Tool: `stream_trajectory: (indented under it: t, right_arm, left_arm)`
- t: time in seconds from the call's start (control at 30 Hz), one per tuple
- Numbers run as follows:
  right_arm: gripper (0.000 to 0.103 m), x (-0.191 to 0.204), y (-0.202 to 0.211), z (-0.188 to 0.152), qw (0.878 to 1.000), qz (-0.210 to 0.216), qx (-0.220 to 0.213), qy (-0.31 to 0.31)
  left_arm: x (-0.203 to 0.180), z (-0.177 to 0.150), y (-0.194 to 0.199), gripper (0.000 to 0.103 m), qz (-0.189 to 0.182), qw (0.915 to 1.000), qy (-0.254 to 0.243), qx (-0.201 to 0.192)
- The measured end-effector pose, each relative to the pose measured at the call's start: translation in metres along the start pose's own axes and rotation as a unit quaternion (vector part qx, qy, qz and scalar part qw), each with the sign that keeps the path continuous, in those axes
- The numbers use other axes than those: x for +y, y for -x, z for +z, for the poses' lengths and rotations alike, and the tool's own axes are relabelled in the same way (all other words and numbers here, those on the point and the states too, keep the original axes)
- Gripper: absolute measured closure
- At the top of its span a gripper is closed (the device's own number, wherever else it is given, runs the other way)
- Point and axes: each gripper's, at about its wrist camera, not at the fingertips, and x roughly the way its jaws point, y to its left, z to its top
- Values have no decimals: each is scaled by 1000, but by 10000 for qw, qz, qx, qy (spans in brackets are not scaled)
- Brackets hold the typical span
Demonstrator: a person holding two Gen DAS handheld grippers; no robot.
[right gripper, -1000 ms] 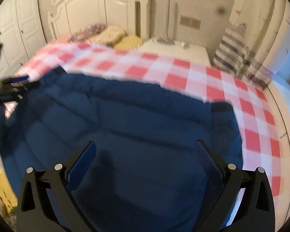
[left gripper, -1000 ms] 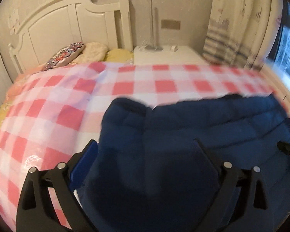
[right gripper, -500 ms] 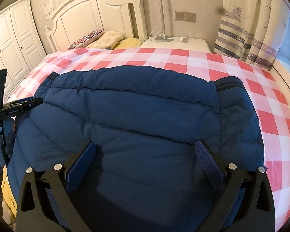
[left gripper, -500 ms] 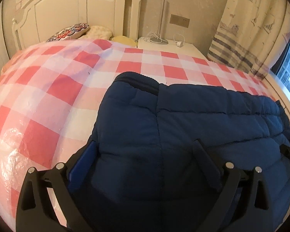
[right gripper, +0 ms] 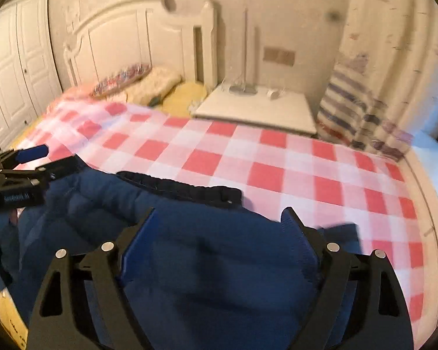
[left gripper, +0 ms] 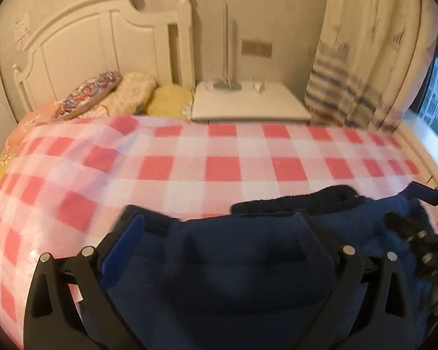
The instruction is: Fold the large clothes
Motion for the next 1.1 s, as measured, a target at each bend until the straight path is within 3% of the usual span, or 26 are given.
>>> stream_trajectory:
  t: [0.1, 0.17, 0.67, 0.73, 0.83, 0.9, 0.97, 1.03, 1.1]
  right_arm:
    - [21, -3, -49, -11, 9977, 13, 664, -127]
    - [20, -7, -53, -14, 9977, 106, 630, -243]
    - [14, 3, -58, -19, 9987, -98, 505, -61]
    - [13, 0, -56, -18, 9984, 39, 550, -97]
    - [13, -13, -39, -15, 9977, 343, 479, -336]
    - [13, -26, -14, -11, 9984, 247, 188, -467]
    - [11, -40, 0, -9, 9985, 49, 50, -549]
    - [11, -64, 0, -13, 9971, -173, 111, -734]
    - [11, -83, -16, -25, 9949, -232, 385, -906]
  left_arm:
    - [-12, -8, -39, 2, 93, 9987, -160, 467]
    - [-12, -15, -59, 2, 76, 9975, -137, 694]
    - [-13, -25, -72, 2, 115, 9974, -143, 695]
    - [-9, -22, -67, 2, 50, 9973, -97, 733]
    - [3, -17, -46, 2, -42, 9983, 25, 576]
    - [13, -13, -29, 2, 24, 9994, 33, 341]
    - [26, -9, -19, 2, 352, 9992, -85, 159]
    - [39, -11, -25, 2, 577, 9979, -139, 248]
    - [50, -17, -39, 2, 576, 9973, -120, 441]
